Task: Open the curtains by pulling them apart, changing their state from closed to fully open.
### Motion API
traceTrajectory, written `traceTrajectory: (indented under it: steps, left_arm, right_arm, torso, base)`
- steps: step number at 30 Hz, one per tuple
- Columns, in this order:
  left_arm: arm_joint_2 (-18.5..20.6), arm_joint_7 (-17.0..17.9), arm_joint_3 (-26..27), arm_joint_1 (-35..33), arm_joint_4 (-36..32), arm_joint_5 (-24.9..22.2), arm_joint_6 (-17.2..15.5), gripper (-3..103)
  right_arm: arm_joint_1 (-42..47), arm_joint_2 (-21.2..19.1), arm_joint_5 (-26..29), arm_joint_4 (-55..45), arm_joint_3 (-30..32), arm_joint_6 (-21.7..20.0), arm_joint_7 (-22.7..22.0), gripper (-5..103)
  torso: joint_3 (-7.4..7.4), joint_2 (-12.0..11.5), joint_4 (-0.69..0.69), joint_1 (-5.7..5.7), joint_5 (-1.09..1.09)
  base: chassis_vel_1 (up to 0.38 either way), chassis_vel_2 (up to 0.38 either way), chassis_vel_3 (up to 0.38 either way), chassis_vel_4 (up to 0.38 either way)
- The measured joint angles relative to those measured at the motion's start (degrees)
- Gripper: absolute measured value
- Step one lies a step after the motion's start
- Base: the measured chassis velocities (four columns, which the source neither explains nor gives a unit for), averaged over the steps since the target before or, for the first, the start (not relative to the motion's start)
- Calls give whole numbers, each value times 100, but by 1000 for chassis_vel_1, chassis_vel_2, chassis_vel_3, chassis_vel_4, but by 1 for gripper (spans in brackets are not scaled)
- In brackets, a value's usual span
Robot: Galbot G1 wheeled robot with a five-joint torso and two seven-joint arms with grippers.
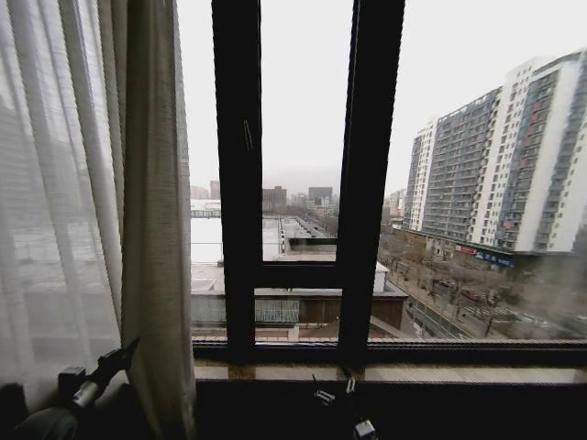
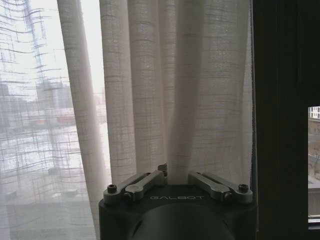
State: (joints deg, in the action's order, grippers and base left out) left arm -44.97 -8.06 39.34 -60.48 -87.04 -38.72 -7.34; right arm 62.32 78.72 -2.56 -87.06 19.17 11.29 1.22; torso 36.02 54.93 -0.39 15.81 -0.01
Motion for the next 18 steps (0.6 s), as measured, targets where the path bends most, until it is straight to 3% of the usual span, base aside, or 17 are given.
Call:
traceTrajectory:
  steps: [18]
  left_arm:
    - [9,-2,29,-37,35,-24,-2,0]
  right_arm:
    - [101,1,-96,-71,-35,-6,0,100]
  torso:
    - [-1,0,1,0,0]
  base:
    - [125,119,-125,-123]
